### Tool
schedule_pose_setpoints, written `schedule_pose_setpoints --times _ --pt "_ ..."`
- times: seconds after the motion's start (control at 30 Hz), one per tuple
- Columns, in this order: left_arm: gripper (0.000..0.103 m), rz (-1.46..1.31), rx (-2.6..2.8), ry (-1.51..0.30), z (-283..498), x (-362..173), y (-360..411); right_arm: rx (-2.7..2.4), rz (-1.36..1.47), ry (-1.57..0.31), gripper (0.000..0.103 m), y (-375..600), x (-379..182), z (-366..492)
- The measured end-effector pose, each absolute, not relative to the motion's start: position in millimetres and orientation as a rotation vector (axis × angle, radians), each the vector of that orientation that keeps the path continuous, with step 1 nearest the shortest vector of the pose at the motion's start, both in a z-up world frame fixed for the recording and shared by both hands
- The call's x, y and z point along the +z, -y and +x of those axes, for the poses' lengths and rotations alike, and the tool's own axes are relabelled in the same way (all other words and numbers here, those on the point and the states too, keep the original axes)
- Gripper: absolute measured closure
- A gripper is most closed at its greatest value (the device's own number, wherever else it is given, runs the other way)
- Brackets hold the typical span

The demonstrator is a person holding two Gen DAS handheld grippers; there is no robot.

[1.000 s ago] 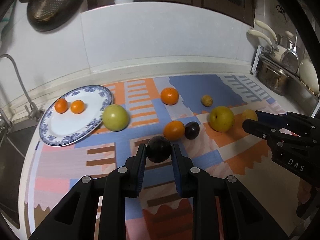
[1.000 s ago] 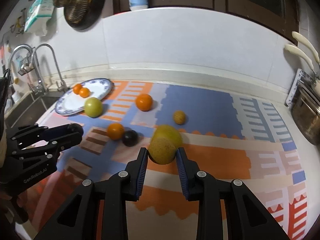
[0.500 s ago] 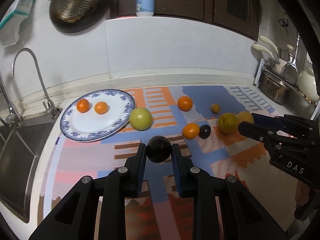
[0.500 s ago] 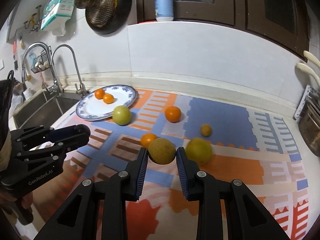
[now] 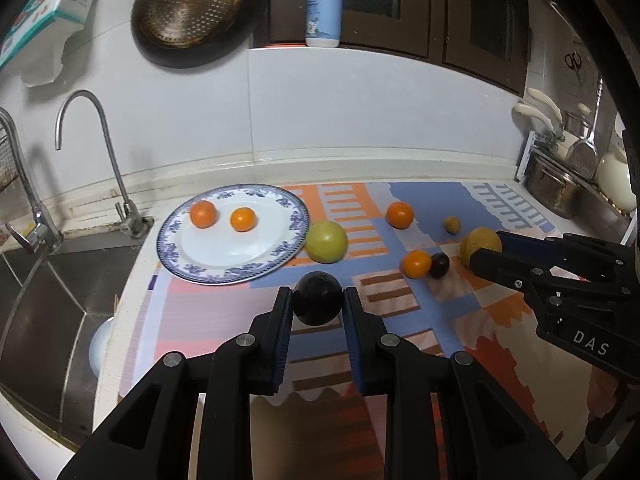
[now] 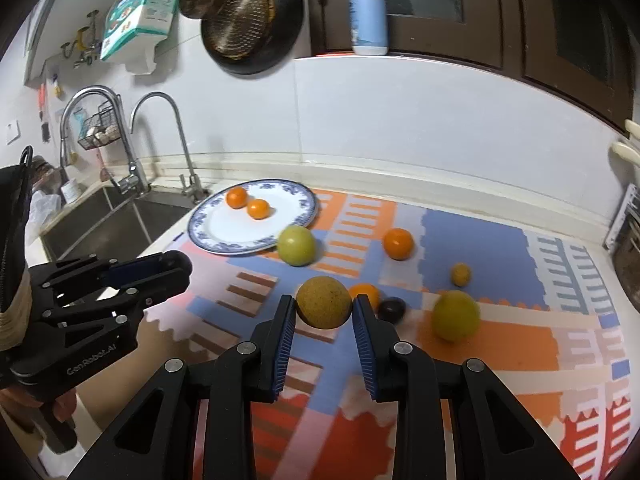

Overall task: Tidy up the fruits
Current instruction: 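Carry the plum and brown fruit onto the plate and open both tools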

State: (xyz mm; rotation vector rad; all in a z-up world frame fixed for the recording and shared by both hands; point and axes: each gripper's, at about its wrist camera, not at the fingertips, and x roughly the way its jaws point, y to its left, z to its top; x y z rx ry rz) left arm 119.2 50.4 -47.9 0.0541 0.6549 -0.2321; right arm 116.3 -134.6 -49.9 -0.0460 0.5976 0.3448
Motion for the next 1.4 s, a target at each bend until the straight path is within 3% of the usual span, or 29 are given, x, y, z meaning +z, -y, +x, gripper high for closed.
schedule_pose_setpoints --times 0.73,1.4 --pt "0.078 0.048 -0.175 -0.656 169 -47 -116 0.478 -0.046 -0.596 0.072 55 -42 180" --pt "0.078 0.041 -0.206 -0.796 255 -92 -139 0.503 -0.087 -0.759 0.072 -1 -85 275"
